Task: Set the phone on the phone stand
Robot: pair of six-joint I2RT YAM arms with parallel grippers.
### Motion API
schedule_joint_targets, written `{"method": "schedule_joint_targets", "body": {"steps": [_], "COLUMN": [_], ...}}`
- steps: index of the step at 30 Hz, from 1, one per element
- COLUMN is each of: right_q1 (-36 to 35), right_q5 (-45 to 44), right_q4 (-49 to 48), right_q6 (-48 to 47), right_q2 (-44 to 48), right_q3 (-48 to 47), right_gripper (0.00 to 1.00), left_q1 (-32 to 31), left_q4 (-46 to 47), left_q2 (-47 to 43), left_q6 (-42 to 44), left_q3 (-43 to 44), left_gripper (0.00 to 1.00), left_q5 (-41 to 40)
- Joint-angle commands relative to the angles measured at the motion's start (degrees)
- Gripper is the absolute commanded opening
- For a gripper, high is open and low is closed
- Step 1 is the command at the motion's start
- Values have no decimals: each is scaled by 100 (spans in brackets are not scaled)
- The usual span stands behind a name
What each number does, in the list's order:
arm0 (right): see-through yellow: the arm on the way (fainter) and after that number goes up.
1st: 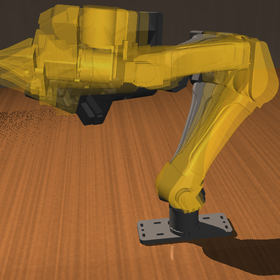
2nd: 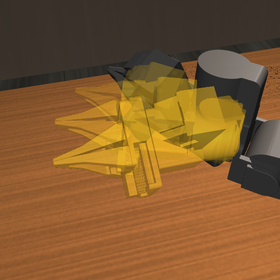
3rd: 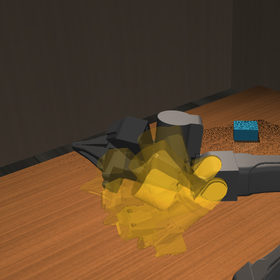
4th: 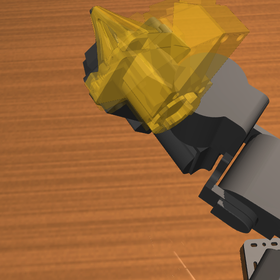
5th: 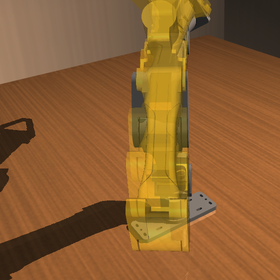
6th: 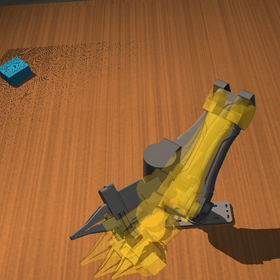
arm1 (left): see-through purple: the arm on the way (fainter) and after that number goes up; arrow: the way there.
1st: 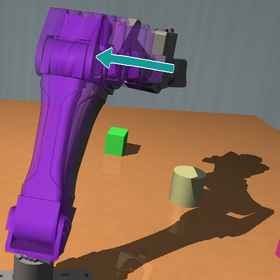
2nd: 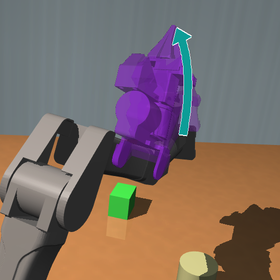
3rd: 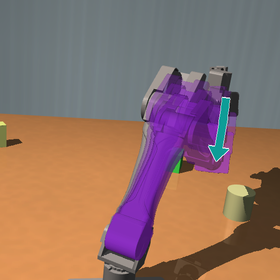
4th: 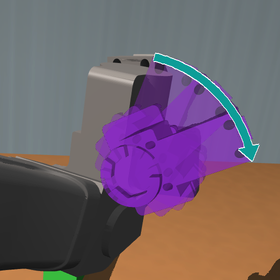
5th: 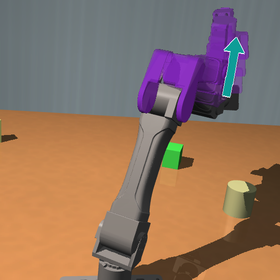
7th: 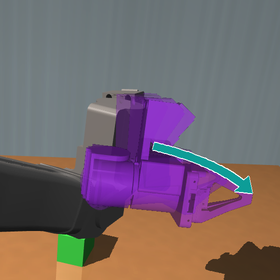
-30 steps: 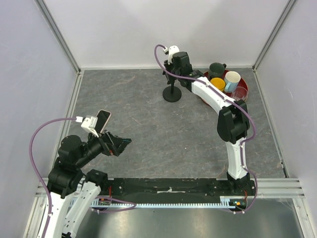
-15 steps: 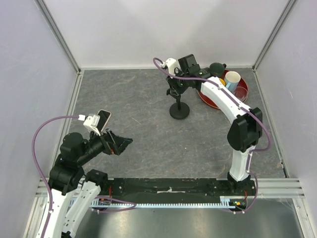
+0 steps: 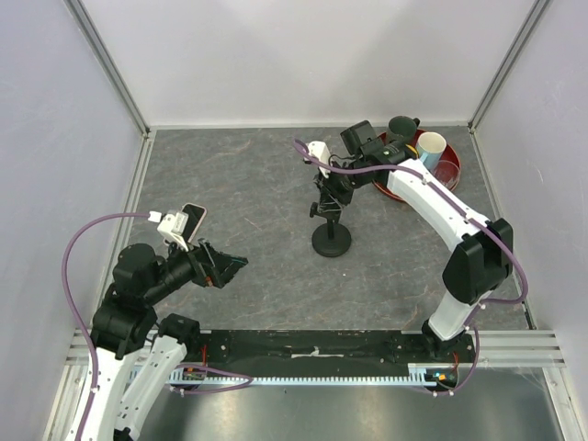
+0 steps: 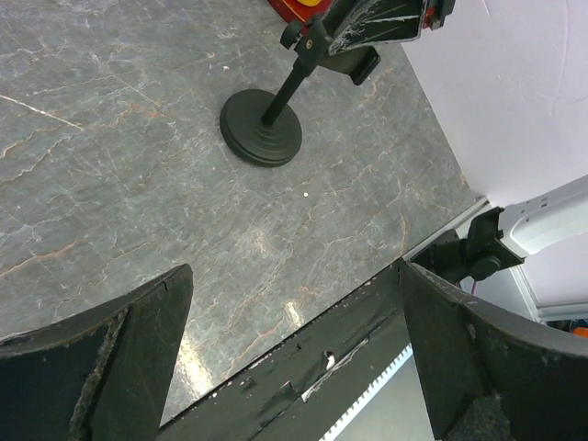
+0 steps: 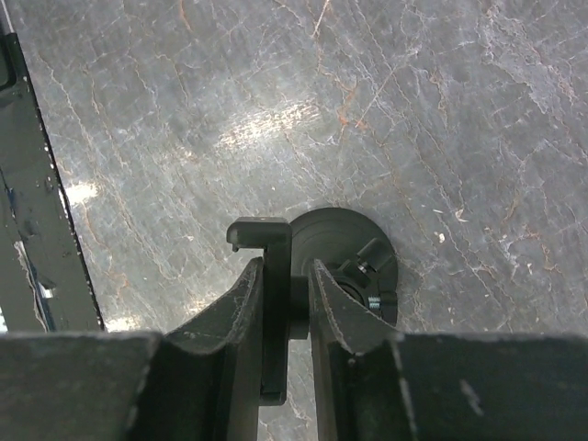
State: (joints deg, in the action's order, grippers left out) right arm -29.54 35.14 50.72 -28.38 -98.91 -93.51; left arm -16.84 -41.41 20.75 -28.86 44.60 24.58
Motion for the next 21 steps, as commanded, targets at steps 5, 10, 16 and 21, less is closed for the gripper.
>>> {"method": "schedule_joint_targets", "body": {"steps": [5, 10, 16, 21], "right_q1": [-245, -289, -307, -307], "right_q5": [-577, -1587, -2792, -3066], "right_q4": [-307, -1299, -2539, -2892], "right_q6": [297, 1901, 3758, 4763], "right_q2": [574, 1459, 2769, 3562], "right_q3": [255, 772, 2213, 3119], "right_gripper": [51, 71, 93, 98], "left_q1": [32, 23, 32, 110], "left_q4": [247, 265, 440, -183], "left_q2": [34, 192, 850, 2779], "left_q6": [197, 135, -618, -990], "left_q3": [-39, -48, -118, 811], "left_gripper": [100, 100, 100, 100], "left_q5": [240, 240, -356, -2333]}}
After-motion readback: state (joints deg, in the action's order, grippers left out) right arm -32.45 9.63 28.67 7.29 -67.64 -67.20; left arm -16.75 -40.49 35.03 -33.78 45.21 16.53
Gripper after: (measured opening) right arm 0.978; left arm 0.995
